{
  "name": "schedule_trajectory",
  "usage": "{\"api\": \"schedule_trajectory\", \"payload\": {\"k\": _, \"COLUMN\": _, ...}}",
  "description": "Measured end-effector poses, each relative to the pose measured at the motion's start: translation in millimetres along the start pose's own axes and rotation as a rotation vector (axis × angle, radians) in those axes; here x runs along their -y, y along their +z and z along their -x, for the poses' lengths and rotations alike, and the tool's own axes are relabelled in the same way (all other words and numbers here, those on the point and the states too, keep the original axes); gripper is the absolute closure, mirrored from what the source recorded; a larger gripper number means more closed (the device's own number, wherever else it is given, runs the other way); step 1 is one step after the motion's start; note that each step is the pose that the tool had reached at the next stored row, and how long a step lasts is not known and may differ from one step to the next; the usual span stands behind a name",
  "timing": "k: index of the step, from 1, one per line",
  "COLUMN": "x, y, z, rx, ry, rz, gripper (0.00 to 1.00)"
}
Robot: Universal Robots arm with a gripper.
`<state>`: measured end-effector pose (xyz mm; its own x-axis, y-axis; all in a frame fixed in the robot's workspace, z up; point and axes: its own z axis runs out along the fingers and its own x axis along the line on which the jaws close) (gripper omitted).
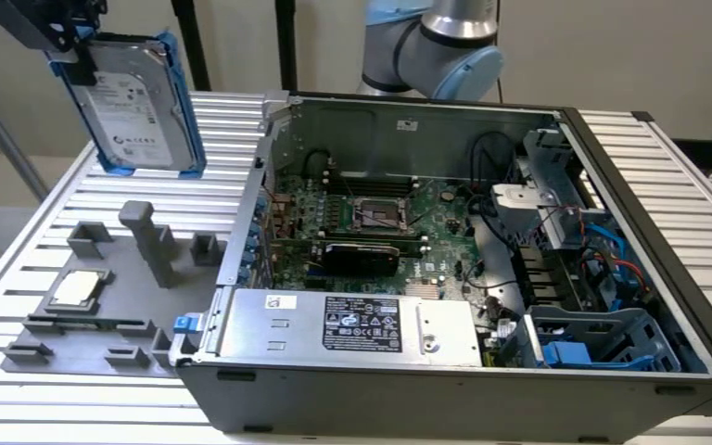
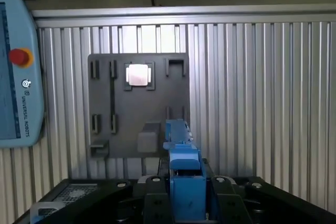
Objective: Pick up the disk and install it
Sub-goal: 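Pick up the disk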
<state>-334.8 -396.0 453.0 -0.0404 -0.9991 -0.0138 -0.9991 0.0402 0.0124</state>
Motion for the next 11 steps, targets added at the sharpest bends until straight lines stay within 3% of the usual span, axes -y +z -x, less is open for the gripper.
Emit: {"api": "schedule_trajectory", "payload": {"k": 11, "x": 50.3, "y": -22.2, "z": -12.1, "rx": -0.0003, "ry": 0.0, "rz": 0.0101, "gripper": 1.0}}
